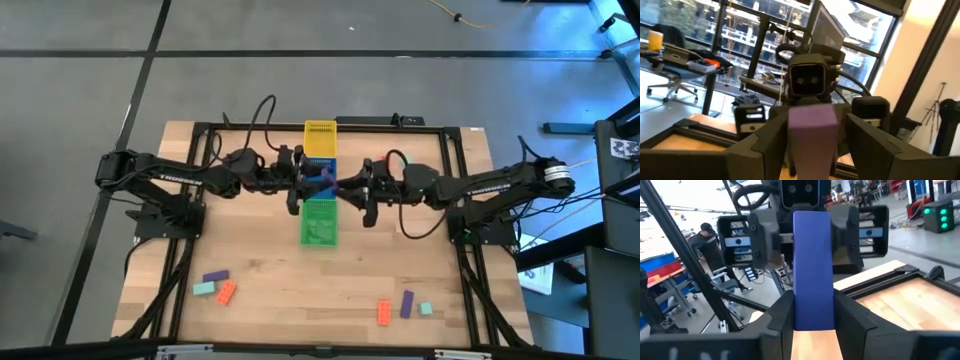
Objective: Sort & place blocks by color
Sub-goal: Put the top violet block into the blue basket
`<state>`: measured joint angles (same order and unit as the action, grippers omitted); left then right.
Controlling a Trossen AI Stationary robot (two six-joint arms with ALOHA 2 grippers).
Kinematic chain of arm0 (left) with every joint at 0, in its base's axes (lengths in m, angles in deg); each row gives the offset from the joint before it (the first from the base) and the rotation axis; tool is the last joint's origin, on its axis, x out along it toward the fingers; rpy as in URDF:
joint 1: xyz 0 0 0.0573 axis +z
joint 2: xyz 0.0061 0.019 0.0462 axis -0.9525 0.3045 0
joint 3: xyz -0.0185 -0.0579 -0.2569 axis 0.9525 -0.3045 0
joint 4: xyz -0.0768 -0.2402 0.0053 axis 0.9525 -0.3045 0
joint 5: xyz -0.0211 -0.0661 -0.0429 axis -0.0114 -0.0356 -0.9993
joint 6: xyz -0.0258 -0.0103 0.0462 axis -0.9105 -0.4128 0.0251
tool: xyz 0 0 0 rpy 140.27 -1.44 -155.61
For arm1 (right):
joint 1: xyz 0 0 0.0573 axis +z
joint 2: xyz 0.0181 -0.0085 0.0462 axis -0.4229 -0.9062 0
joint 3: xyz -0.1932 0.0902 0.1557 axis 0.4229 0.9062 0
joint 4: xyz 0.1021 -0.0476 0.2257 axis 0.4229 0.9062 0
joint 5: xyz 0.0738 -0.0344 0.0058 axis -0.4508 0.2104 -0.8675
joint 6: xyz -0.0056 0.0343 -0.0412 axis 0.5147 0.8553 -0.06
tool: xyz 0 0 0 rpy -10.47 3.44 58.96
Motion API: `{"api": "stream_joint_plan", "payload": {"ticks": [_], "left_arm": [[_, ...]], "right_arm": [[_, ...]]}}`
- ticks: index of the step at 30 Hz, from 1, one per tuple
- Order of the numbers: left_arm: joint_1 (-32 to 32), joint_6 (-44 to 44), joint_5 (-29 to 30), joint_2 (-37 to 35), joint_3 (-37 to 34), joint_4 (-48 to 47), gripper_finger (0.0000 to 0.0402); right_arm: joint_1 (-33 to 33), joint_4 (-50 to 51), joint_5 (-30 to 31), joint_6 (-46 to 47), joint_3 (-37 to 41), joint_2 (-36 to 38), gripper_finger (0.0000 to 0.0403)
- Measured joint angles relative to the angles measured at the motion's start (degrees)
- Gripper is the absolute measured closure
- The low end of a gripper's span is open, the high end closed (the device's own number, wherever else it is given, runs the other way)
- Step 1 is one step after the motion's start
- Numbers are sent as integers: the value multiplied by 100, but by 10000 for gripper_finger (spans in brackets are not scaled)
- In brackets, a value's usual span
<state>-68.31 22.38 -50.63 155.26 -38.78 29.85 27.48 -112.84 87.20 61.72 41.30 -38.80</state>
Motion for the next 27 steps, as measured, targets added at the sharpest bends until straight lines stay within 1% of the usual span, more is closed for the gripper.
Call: {"api": "stream_joint_plan", "payload": {"ticks": [10,15,18,23,27], "left_arm": [[-42,-9,38,-2,0,-52,219],[-39,-152,27,-2,0,-61,224],[-33,-162,-60,-30,0,-86,245],[-32,-173,-107,-39,0,-63,300],[48,-177,-185,-41,0,-65,303]], "right_arm": [[0,-32,-78,40,0,-38,295],[0,-38,-78,41,0,-37,295],[0,-47,-95,38,0,-35,295],[0,-138,-63,-16,0,-35,295],[-2,-141,-52,-20,0,-35,292]]}}
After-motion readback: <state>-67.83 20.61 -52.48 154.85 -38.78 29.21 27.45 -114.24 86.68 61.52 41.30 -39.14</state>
